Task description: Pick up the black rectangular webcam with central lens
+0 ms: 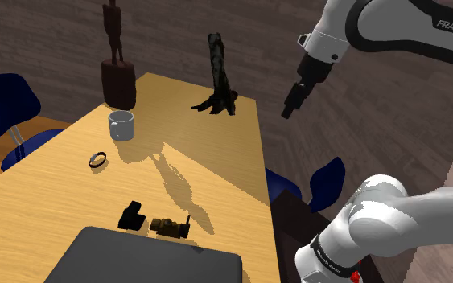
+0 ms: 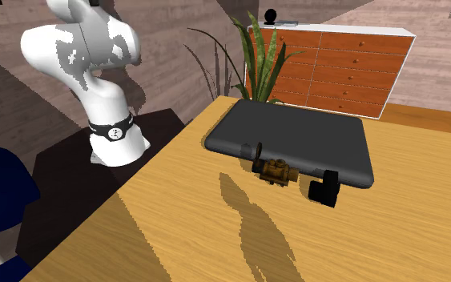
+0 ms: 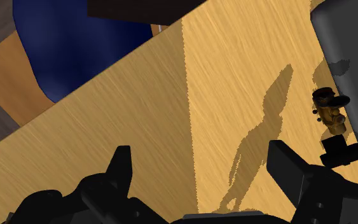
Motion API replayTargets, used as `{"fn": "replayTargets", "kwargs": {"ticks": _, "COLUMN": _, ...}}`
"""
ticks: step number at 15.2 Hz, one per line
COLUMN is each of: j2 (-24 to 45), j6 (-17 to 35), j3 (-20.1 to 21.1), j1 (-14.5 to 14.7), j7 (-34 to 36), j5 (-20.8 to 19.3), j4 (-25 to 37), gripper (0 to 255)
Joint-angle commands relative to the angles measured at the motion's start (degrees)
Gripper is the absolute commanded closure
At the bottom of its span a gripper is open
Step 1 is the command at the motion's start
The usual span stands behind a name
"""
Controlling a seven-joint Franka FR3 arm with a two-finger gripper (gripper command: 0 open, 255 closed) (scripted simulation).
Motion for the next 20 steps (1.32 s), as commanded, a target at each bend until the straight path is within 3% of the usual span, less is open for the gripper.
{"fn": "replayTargets", "kwargs": {"ticks": 1, "j2": 0.0, "j6": 0.0, "j3": 0.0, "j1": 0.0, "j7": 0.0, "j5": 0.0, "j4": 0.0, "gripper": 0}}
{"fn": "replayTargets", "kwargs": {"ticks": 11, "j2": 7.06, "j6": 12.05, "j3": 10.5, "j1": 2.06, "j7": 16.07, "j5": 7.87, "j4": -6.78, "gripper": 0}}
{"fn": "replayTargets", "kwargs": {"ticks": 20, "j2": 21.03, "j6": 24.42, "j3": 20.01, "j1": 3.06, "j7": 30.23, "j5": 12.31, "j4": -5.86, "gripper": 0}}
